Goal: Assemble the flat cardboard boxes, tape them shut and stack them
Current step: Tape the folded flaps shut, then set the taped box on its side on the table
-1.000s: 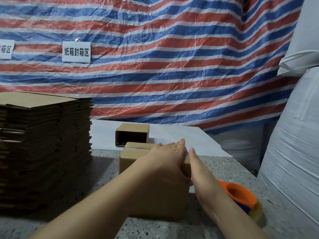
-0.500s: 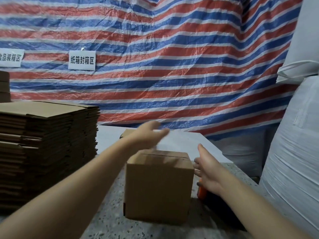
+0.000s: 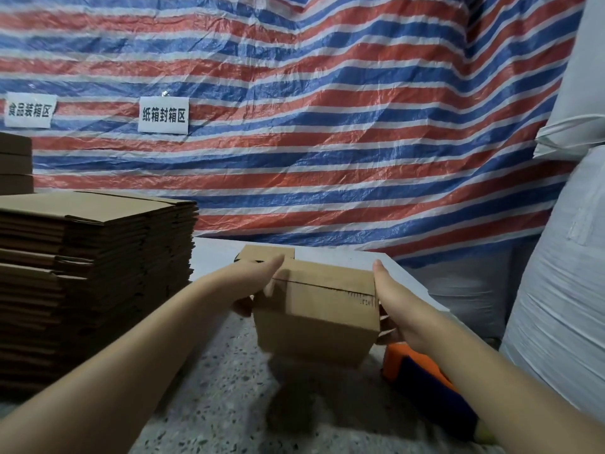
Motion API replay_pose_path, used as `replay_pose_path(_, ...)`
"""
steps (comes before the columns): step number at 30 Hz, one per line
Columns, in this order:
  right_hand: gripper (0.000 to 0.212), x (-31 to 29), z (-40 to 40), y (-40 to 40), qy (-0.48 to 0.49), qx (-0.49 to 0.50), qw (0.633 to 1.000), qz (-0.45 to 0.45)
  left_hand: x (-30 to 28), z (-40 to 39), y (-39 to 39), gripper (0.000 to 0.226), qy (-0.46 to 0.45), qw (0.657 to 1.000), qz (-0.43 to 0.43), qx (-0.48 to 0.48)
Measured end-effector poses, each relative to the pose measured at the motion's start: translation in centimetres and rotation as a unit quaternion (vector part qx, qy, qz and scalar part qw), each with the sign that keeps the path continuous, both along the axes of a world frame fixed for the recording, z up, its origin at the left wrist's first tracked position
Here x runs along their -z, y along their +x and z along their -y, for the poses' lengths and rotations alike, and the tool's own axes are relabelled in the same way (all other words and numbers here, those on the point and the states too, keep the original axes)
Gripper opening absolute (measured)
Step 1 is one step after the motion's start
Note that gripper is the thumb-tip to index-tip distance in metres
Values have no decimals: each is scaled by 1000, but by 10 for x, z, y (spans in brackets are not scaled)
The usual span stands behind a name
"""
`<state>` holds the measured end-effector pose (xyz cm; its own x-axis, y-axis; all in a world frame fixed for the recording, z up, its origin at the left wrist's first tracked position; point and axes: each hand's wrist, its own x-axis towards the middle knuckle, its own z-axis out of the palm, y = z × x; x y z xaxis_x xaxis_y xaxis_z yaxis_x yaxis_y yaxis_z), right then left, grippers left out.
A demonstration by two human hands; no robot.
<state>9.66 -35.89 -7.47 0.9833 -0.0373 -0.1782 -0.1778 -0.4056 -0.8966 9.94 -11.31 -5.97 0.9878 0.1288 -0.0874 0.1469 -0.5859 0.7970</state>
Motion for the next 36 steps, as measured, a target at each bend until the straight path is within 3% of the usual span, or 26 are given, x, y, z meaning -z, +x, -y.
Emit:
replay_pose_path(3,73,12,0,8,73,31,997,20,13,3,7,72,-133,990,40,3)
replay_pose_path(6,58,31,2,16,57,42,994,77,34,10,13,71,-179,982,51,-25)
replay_pose_path(9,69,46,6,18,55,25,989,137,51,13,13,70,-196,975,94,-43)
replay_pose_path(16,44,87,4,18,-91,12,983,156,101,23,2,43,-132,982,134,16)
replay_pose_path(20,36,89,5,20,-82,37,985,150,106,27,1,41,-145,977,155,13)
replay_pose_path(22,50,83,5,21,-71,53,987,137,99,28,1,48,-153,978,142,7)
replay_pose_path(25,109,67,2,20,-140,65,979,133,81,25,10,89,-125,989,82,-21)
replay_pose_path(27,120,51,2,22,-167,72,977,109,65,23,16,99,-110,993,31,-42)
replay_pose_path(31,80,21,4,31,-140,57,988,10,44,24,25,78,-93,995,-32,-36)
replay_pose_path(33,55,12,9,36,-161,35,986,18,41,22,30,56,-77,997,1,-18)
replay_pose_path(36,35,9,22,51,-152,8,987,59,43,16,46,27,-101,991,82,39)
